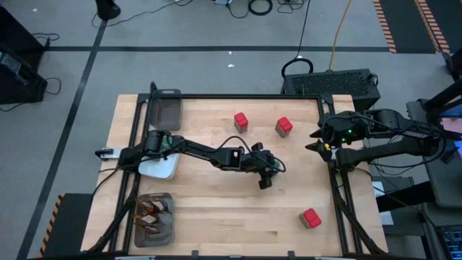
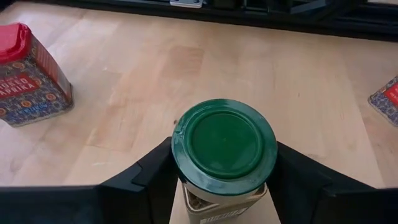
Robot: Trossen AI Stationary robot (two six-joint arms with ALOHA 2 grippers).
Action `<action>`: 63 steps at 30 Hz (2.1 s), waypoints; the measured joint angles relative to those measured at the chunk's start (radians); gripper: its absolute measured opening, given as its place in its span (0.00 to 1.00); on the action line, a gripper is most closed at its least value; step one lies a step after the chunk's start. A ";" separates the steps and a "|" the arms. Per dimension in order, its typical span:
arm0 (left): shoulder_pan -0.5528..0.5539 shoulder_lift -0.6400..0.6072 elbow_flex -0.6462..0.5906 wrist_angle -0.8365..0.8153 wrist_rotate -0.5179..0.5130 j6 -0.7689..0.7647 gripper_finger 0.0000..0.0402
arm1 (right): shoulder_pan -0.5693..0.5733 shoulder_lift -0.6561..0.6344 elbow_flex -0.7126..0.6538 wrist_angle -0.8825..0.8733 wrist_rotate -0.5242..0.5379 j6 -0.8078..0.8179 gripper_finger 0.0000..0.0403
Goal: Sort spices by type
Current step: Put the green bottle seasoning into the white bin
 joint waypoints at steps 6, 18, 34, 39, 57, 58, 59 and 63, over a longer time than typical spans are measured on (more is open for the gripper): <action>0.000 -0.023 -0.001 -0.015 0.055 -0.011 0.52 | 0.000 0.000 0.000 0.000 0.000 0.000 0.66; 0.021 -0.359 -0.001 -0.355 0.230 0.076 0.52 | 0.000 0.000 0.000 0.001 -0.001 0.003 0.66; -0.031 -0.767 -0.369 -0.580 0.246 -0.033 0.52 | 0.001 0.078 0.000 0.125 -0.003 -0.005 0.66; -0.043 -0.827 -0.601 -0.367 0.219 -0.084 0.52 | 0.001 0.132 0.000 0.178 -0.006 -0.018 0.66; -0.064 -0.840 -0.970 0.020 0.212 0.020 0.53 | 0.001 0.321 0.000 0.243 -0.038 -0.012 0.66; -0.064 -0.837 -0.970 0.021 0.212 0.023 0.53 | 0.001 0.327 0.000 0.243 -0.038 -0.012 0.66; -0.064 -0.834 -0.970 0.023 0.212 0.024 0.53 | 0.001 0.332 0.000 0.243 -0.038 -0.012 0.66; -0.064 -0.817 -0.970 0.019 0.212 0.024 0.55 | 0.001 0.344 0.000 0.246 -0.038 -0.018 0.66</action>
